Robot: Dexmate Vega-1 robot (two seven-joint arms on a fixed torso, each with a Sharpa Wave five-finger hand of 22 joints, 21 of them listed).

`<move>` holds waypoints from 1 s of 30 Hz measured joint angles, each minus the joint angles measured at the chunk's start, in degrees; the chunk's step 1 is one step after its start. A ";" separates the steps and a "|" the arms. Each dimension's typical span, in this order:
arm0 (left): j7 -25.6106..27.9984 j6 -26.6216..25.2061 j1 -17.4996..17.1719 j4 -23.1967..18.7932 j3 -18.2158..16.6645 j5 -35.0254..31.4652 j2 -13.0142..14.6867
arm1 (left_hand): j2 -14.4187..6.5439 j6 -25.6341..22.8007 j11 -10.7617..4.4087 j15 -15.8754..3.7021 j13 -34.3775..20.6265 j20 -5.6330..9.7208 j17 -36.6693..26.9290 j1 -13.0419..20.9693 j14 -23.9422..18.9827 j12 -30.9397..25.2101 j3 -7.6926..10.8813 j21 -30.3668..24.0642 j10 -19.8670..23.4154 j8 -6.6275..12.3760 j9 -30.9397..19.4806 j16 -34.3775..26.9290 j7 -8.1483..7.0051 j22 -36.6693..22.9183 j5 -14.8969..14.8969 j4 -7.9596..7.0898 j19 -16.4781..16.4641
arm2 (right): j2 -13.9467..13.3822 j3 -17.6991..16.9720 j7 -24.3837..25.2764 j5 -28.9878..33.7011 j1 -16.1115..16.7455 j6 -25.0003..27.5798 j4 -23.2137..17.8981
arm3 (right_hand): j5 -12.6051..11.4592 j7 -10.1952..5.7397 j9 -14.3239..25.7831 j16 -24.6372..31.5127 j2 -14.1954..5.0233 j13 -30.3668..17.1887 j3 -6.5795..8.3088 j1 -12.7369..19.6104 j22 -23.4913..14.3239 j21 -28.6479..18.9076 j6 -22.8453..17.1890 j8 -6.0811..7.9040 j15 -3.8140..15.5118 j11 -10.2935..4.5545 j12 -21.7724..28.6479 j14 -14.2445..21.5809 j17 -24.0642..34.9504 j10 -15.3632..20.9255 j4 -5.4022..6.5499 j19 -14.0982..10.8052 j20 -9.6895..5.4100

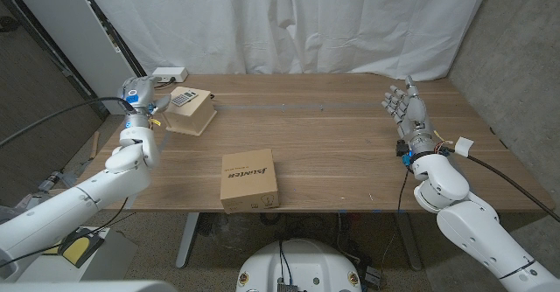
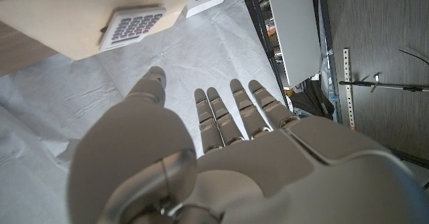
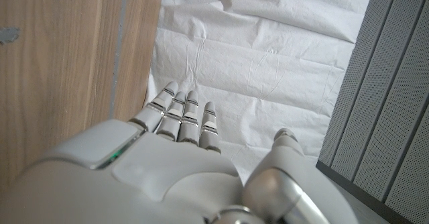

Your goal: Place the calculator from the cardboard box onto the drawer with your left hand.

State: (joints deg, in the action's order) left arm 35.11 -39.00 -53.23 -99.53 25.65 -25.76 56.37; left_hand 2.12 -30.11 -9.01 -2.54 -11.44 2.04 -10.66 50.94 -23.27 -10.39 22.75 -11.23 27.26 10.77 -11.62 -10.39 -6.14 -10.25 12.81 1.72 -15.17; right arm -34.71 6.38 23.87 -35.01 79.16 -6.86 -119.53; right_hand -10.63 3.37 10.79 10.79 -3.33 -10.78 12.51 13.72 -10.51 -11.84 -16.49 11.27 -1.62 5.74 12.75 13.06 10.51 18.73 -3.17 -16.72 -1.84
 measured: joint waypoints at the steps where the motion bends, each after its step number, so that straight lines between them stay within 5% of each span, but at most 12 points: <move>1: -0.27 0.30 -0.10 -0.32 -0.43 0.53 0.00 | 0.28 0.00 0.00 0.00 0.00 0.00 0.00 -0.28 0.00 0.00 0.00 0.00 0.00 0.00 0.00 0.00 0.00 0.00 0.00 0.00 0.00 | 0.06 0.01 0.04 0.10 -0.02 -0.09 0.02 | 0.00 0.00 0.00 0.00 0.00 0.00 0.00 0.00 0.00 0.00 0.00 0.00 0.00 0.00 0.00 0.00 0.00 0.00 0.00 0.00 0.00; 11: -3.27 3.38 -1.75 -3.25 -4.99 6.73 -0.05 | 0.04 0.53 0.53 -0.07 0.00 0.31 -0.01 -0.51 0.43 0.00 -0.47 0.00 -0.53 0.00 0.00 0.00 0.53 0.00 0.00 -0.47 0.30 | 0.34 -0.01 0.20 0.58 -0.07 -0.49 0.04 | 0.00 0.00 0.00 0.00 0.00 0.00 0.00 0.00 0.00 0.00 0.00 0.00 0.00 0.00 0.00 0.00 0.00 0.00 0.00 0.00 0.00; 30: -9.42 19.46 -6.42 -4.56 -16.44 26.49 -2.71 | -0.62 2.38 2.52 0.01 -0.01 0.25 -0.01 -2.54 2.05 -0.21 -1.02 0.00 -1.68 0.00 0.18 0.00 2.36 0.00 0.00 -1.52 1.46 | -0.24 0.02 -0.65 0.62 -1.07 0.49 0.03 | 0.00 0.00 0.00 0.00 0.00 0.00 0.00 0.00 0.00 0.00 0.00 0.00 0.00 0.00 0.00 0.00 0.00 0.00 0.01 0.00 0.00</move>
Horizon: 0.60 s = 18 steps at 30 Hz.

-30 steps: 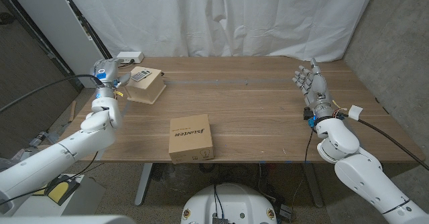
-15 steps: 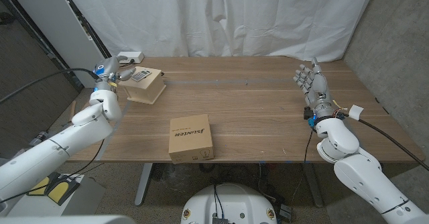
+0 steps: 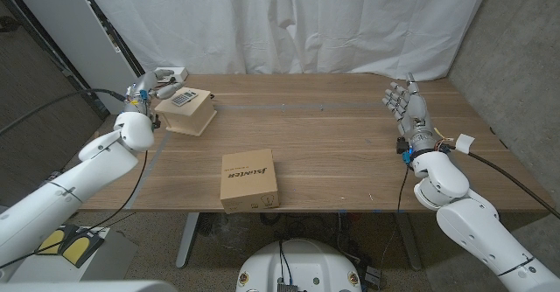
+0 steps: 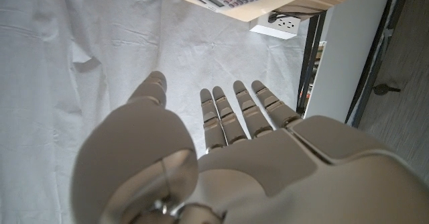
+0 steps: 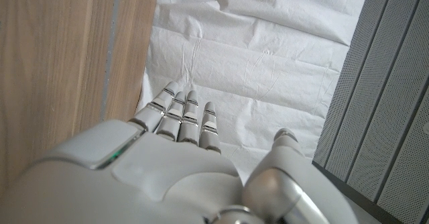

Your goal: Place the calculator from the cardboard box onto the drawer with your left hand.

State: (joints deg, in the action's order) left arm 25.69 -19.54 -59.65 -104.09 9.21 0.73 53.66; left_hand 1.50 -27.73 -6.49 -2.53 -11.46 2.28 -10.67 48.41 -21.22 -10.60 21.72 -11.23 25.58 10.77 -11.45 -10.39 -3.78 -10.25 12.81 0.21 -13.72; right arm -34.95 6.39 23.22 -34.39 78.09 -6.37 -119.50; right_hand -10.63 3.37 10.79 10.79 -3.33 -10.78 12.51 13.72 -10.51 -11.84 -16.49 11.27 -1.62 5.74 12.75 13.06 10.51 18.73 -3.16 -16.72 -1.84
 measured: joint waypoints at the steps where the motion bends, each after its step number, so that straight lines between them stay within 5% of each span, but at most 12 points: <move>1: -0.56 1.10 -0.12 0.26 -0.40 1.01 -0.17 | -0.01 0.41 0.26 0.11 0.00 -0.02 0.00 -0.01 0.37 0.00 0.00 0.00 -0.26 0.00 0.00 0.00 0.00 0.00 0.00 0.00 0.05 | -0.19 0.10 -0.24 -0.04 -0.23 0.15 0.10 | 0.00 0.00 0.00 0.00 0.00 0.00 0.00 0.00 0.00 0.00 0.00 0.00 0.00 0.00 0.00 0.00 0.00 0.00 0.00 0.00 0.00; 14: -8.40 14.15 0.04 5.19 -3.36 12.97 -2.21 | -0.09 2.53 0.95 0.33 0.04 0.07 0.00 -1.29 2.37 0.00 -0.65 0.23 -2.21 0.00 0.00 0.24 0.92 0.00 -0.40 -0.65 1.72 | -2.58 -0.26 -2.57 -0.59 -1.11 1.43 0.56 | 0.00 -0.24 0.00 0.00 0.00 0.00 -0.16 0.00 0.00 0.00 -0.96 0.08 0.22 -0.07 0.00 0.22 0.00 0.07 -0.16 -0.32 -0.30; 18: -9.89 16.73 0.57 6.46 -3.39 14.95 -2.76 | -0.22 2.53 0.92 0.15 0.28 0.07 0.00 -1.89 2.19 0.00 -0.66 0.23 -2.18 0.00 0.00 0.00 0.92 0.00 -0.40 -1.11 1.72 | -3.23 -0.77 -3.66 -1.01 -1.12 1.45 0.94 | 0.00 -0.71 0.00 0.24 0.00 0.00 -0.17 0.00 0.00 -0.29 -3.40 0.84 1.17 -1.19 0.00 1.78 -0.09 1.19 -0.17 -2.19 -0.32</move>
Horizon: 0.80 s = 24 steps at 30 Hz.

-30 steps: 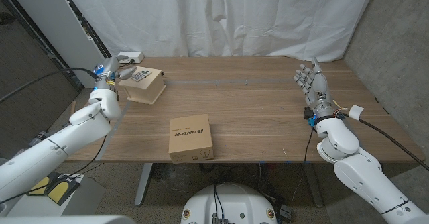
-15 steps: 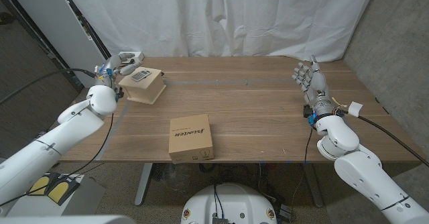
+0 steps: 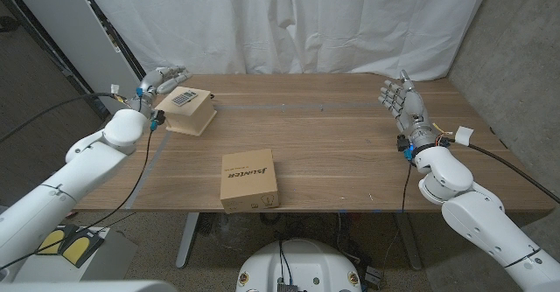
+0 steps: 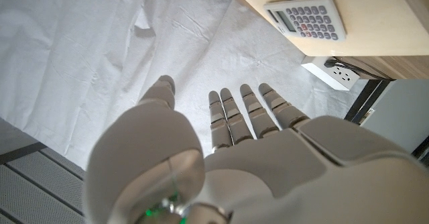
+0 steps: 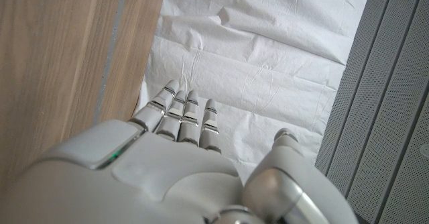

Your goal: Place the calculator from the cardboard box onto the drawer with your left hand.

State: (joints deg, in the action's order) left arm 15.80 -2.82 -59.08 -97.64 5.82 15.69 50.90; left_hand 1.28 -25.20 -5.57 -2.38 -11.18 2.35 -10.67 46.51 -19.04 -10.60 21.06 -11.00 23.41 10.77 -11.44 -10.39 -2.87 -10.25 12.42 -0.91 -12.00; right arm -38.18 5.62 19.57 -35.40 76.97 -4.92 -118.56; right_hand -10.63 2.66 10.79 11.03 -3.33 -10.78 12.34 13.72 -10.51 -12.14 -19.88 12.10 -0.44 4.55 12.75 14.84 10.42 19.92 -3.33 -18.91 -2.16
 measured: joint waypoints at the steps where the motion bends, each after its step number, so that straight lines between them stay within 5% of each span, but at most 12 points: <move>1: 0.00 0.00 0.13 0.27 0.00 0.00 -0.08 | -0.11 0.00 -0.17 0.00 0.00 0.00 0.00 -0.44 0.00 -0.05 -0.07 0.00 0.21 0.00 0.00 0.00 0.00 0.00 0.00 -0.07 0.00 | 0.00 0.00 -0.34 -0.12 0.00 -0.02 0.00 | 0.00 -0.19 0.00 0.00 0.00 0.00 -0.16 0.00 0.00 -0.16 -0.19 0.00 0.27 -0.10 0.00 0.27 -0.04 0.15 -0.16 -0.08 -0.09; 24: -7.55 8.07 0.52 2.50 0.04 11.28 -2.06 | -1.29 0.21 1.05 0.00 -0.01 -0.31 0.00 -5.34 0.00 -0.44 -1.94 0.00 0.77 0.49 0.00 -0.44 1.06 0.00 -0.77 -3.26 0.31 | -2.76 -1.85 -8.43 -3.34 -0.56 -3.16 4.22 | 0.00 -0.20 0.00 0.00 0.00 0.00 -0.18 0.00 0.00 -0.15 -0.20 0.00 0.26 0.09 0.00 0.27 -0.03 0.33 -0.65 -0.08 -0.09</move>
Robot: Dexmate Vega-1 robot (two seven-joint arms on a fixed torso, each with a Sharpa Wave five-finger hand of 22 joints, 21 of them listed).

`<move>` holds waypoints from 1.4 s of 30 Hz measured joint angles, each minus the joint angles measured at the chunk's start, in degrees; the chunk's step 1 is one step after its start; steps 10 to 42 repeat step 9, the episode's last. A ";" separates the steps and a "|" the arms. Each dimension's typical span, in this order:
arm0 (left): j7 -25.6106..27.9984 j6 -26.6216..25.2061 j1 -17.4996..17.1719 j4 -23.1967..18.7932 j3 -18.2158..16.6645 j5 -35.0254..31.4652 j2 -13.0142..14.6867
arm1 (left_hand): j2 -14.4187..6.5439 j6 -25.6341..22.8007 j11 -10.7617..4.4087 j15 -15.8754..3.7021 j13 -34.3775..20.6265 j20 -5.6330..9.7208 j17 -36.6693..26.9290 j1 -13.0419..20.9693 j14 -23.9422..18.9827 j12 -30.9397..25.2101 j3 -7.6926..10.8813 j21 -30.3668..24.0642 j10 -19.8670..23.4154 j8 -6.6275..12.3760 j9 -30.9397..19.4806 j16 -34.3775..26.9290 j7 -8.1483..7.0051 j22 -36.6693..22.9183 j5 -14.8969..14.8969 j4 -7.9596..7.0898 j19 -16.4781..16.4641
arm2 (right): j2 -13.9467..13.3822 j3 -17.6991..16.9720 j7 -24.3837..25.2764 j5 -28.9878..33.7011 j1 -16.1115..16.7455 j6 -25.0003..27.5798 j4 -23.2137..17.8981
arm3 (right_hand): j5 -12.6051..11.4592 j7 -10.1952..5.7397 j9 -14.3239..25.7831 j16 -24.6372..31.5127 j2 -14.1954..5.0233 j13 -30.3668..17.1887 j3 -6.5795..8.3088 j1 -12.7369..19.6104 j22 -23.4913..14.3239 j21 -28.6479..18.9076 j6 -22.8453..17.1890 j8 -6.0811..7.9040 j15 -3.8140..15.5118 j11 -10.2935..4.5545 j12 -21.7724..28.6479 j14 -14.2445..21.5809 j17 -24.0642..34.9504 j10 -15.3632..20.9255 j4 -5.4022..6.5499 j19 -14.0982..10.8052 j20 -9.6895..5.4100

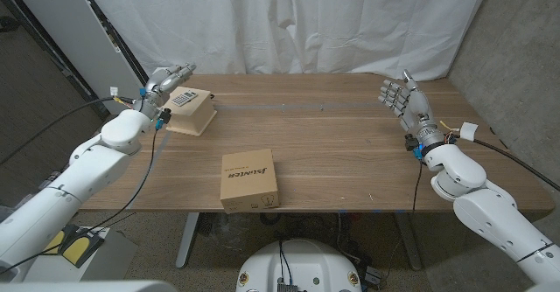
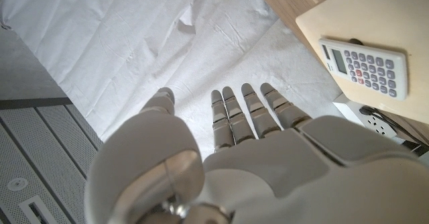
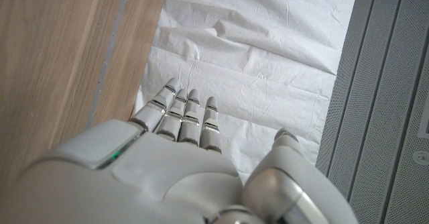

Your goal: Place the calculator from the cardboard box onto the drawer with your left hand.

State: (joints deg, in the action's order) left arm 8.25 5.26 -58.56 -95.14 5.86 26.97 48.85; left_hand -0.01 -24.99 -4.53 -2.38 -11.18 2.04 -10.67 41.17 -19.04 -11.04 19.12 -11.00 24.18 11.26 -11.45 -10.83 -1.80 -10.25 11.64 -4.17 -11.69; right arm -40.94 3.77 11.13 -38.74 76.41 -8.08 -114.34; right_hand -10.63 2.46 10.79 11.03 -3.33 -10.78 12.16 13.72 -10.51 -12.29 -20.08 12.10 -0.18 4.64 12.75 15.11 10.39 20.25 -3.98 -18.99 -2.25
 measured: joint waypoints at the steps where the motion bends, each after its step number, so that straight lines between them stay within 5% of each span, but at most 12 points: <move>1: -0.41 0.36 0.00 0.06 -0.02 0.74 -0.10 | 0.00 0.19 0.03 0.00 0.00 0.00 0.00 0.00 0.00 0.00 0.00 0.00 0.03 0.00 0.00 0.00 0.19 0.00 0.00 0.00 0.00 | -0.27 -0.02 -0.24 0.00 -0.04 -0.01 0.20 | 0.00 0.00 0.00 0.00 0.00 0.00 -0.06 0.00 0.00 0.00 0.00 0.00 0.00 0.00 0.00 0.00 0.00 0.00 -0.06 0.00 0.00; 42: -1.53 1.14 0.01 0.22 -0.03 2.50 -0.78 | -0.22 0.39 0.03 0.00 0.00 0.00 0.00 -0.99 0.00 0.00 -0.22 -0.27 0.03 0.00 0.00 0.00 0.39 0.00 -0.21 -0.68 0.00 | -0.93 -0.18 -0.94 0.01 -0.08 -0.05 0.40 | 0.00 0.17 0.00 -0.24 0.00 0.00 -0.06 0.00 0.00 0.00 0.18 -0.28 0.00 0.00 0.00 0.00 0.00 0.00 -0.06 0.00 0.00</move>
